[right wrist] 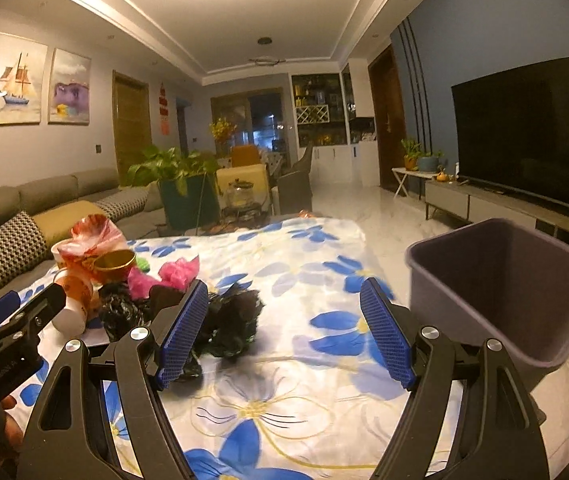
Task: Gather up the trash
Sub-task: 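Move both open tools back to the black plastic bags on the table, then grasp black plastic bags with the left tool while the right tool grasps another, then carry both black bags over the grey bin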
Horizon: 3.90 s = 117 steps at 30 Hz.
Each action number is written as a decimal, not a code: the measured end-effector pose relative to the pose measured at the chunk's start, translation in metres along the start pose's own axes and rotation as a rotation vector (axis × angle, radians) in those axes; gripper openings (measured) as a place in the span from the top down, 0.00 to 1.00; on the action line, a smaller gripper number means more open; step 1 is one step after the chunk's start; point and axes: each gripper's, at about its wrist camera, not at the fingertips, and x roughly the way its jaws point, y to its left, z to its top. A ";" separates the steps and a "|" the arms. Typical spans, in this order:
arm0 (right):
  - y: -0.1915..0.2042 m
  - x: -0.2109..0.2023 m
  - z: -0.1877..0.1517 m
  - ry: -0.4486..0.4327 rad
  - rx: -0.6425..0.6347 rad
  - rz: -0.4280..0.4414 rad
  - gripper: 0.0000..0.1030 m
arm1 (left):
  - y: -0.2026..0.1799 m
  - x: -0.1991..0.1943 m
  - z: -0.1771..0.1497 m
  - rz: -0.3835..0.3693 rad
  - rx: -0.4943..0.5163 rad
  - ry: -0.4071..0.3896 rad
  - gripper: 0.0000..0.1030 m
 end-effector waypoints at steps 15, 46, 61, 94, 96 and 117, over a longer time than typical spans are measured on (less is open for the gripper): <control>0.019 0.058 -0.010 0.130 0.028 0.076 0.57 | 0.018 0.028 -0.009 0.018 -0.017 0.032 0.12; -0.003 0.010 0.013 0.035 0.034 0.099 0.95 | 0.002 0.079 -0.015 -0.137 -0.009 0.227 0.99; -0.013 -0.020 0.027 -0.024 0.044 0.096 0.95 | -0.001 0.000 0.023 -0.178 -0.019 0.042 0.99; -0.117 -0.068 0.068 -0.176 0.037 -0.161 0.95 | -0.158 -0.004 0.062 -0.469 0.085 -0.020 0.99; -0.131 -0.069 0.069 -0.185 0.041 -0.202 0.95 | -0.171 -0.001 0.062 -0.494 0.094 -0.022 0.99; -0.201 -0.060 0.060 -0.184 0.083 -0.365 0.95 | -0.260 0.053 0.048 -0.649 0.127 0.038 0.99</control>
